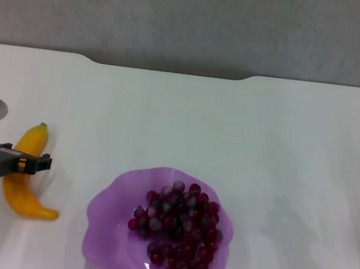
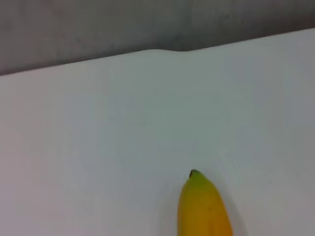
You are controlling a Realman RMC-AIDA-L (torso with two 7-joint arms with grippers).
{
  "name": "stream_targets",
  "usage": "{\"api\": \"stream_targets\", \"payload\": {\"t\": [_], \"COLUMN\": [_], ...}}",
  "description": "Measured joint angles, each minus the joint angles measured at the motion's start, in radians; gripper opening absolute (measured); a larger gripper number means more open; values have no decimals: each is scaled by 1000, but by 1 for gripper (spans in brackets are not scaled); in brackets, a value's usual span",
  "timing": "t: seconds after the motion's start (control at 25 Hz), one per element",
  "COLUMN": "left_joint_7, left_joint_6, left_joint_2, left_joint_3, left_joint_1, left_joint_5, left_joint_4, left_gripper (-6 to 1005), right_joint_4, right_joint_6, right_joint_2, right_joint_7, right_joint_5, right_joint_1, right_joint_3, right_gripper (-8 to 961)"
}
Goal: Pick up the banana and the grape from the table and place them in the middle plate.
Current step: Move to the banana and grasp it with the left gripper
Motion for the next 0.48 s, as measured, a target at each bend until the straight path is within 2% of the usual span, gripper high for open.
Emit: {"api": "stream_targets", "payload": {"t": [0.48], "left_joint_7": [-5], "left_joint_6": [16], "left_joint_2": [0], "left_joint_3": [-9], "left_joint_1": [-28], "left_joint_5": [23], "left_joint_4": [42], "left_gripper": [878], "right_joint_4": [1], "right_joint_6": [0], "right_joint_2": [0], "right_joint_7": [0], "right_joint_5": [0], "right_joint_1": [0], "right_joint_3": [-2], "right_gripper": [32]}}
